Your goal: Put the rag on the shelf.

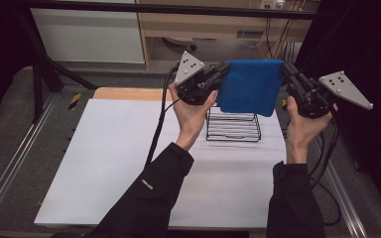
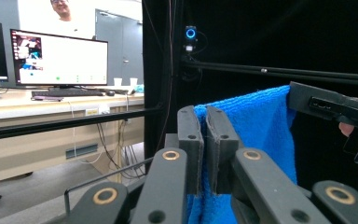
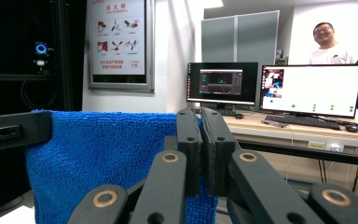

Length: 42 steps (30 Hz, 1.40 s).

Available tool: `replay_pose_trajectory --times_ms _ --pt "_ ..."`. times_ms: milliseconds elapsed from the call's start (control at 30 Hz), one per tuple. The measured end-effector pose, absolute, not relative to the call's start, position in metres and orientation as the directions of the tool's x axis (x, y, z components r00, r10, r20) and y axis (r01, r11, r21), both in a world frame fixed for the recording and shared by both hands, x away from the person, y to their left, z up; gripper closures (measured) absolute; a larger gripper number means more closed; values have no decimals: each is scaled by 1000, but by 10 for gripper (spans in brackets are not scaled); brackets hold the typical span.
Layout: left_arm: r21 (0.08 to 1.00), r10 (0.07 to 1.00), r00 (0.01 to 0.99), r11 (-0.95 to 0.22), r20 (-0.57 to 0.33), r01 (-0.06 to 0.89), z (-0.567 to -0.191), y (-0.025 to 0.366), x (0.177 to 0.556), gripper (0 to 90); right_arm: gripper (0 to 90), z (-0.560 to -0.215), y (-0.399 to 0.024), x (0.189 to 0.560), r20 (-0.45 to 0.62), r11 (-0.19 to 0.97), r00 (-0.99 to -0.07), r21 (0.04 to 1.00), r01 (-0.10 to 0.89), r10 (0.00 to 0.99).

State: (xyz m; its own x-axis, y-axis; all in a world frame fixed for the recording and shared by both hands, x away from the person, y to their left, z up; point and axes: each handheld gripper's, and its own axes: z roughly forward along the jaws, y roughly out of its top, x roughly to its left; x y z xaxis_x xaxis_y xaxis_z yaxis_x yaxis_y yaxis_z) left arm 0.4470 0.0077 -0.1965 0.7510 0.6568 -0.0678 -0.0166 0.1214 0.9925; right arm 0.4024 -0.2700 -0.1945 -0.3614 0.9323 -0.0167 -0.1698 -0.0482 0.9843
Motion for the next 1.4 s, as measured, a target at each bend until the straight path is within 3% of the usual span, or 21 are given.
replay_pose_trajectory --times_ms 967,1400 --pt "991 693 719 123 -52 -47 -158 -3 488 857 873 -155 -274 445 -57 -8 -333 982 -190 941" --pt "996 725 688 83 -33 -40 -166 -6 515 857 873 -165 -274 477 -22 -31 -339 988 -150 940"
